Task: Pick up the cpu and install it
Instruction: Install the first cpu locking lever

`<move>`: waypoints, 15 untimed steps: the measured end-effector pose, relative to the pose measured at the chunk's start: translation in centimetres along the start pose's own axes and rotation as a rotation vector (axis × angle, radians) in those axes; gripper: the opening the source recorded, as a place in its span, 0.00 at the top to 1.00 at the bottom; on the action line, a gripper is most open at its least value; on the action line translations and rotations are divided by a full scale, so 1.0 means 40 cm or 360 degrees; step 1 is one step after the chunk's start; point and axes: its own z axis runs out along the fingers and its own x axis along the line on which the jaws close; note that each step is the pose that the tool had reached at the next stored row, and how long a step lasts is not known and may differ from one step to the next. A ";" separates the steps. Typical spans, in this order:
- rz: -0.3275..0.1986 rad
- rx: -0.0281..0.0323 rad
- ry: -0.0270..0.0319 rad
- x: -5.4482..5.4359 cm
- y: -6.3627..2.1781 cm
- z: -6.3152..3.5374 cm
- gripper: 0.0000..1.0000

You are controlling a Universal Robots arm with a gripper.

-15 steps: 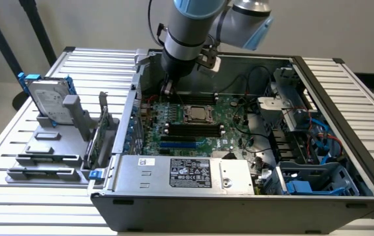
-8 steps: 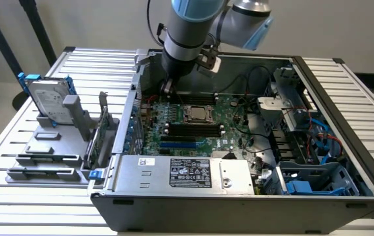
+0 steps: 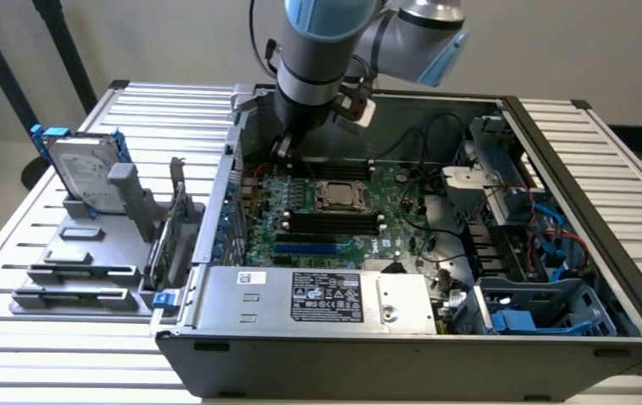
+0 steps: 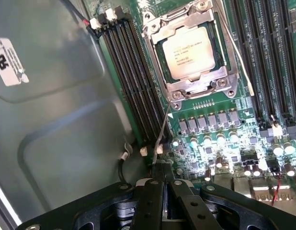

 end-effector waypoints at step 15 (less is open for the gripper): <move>0.0190 -0.00939 0.00008 0.002 0.004 0.000 0.89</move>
